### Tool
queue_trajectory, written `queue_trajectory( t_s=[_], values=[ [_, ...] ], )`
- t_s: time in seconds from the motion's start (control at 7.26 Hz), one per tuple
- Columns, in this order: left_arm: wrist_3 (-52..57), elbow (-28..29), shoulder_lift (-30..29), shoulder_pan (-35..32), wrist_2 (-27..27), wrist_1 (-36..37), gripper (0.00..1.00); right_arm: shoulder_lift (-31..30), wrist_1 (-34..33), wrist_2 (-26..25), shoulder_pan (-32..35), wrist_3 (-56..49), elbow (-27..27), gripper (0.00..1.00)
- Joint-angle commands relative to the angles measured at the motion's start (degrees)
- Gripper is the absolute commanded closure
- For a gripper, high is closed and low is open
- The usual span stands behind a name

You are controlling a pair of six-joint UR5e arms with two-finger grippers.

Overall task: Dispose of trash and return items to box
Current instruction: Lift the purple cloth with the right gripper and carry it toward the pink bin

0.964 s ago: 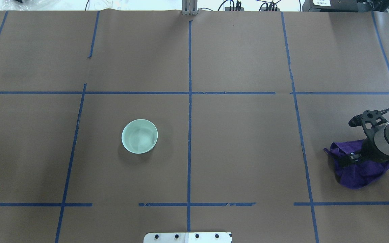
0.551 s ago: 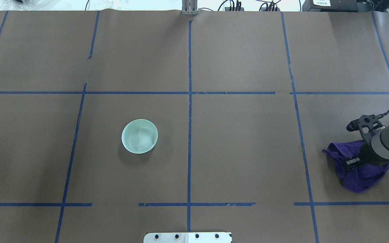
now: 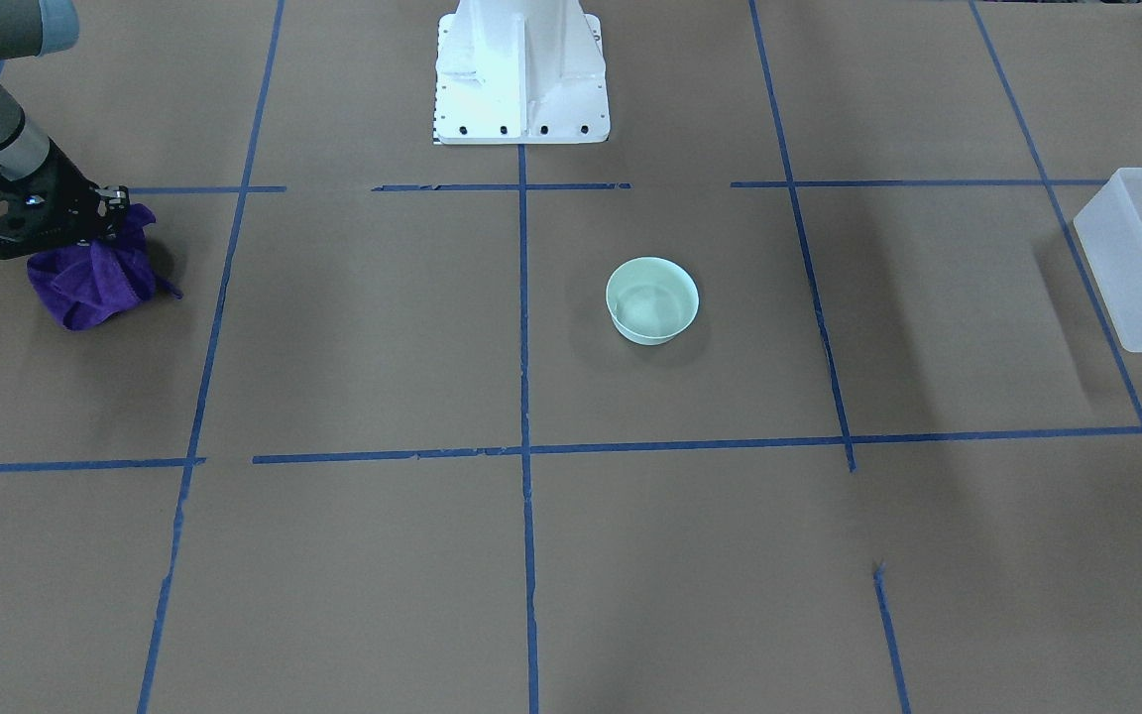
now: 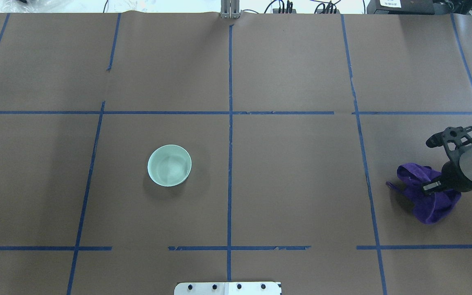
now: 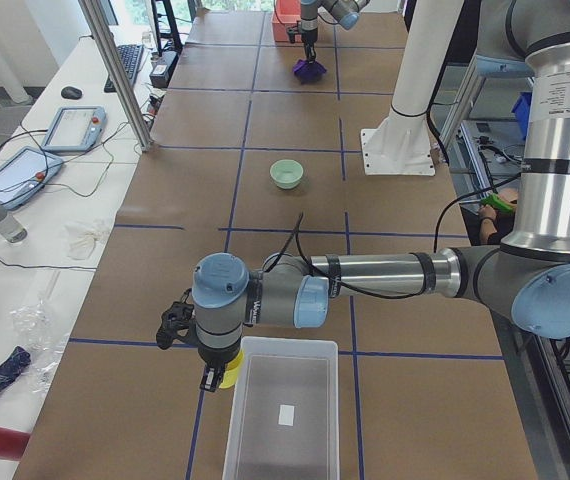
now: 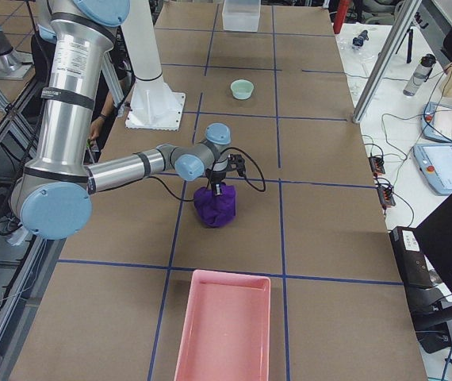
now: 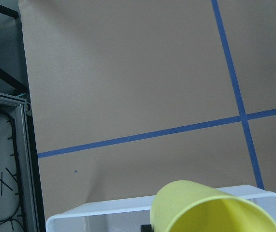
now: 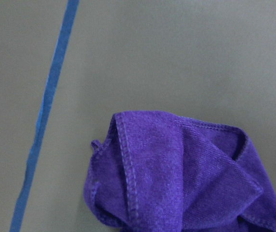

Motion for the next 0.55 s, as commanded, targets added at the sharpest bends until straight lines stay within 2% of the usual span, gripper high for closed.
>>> queue_trajectory(
  t_s=[0.0, 0.28, 0.41],
  values=[
    [-0.09, 0.75, 1.88, 0.34, -0.36, -0.07, 1.0, 0.07, -0.41, 5.86, 9.05, -0.05, 3.89, 1.0],
    [0.08, 0.66, 3.82, 2.35, -1.41, -0.16, 1.0, 0.16, -0.41, 12.38, 16.19, -0.13, 7.32, 1.0],
    [-0.01, 0.75, 4.96, 5.67, -5.51, -0.34, 1.0, 0.16, -0.41, 13.53, 19.01, -0.13, 8.99, 1.0]
  ],
)
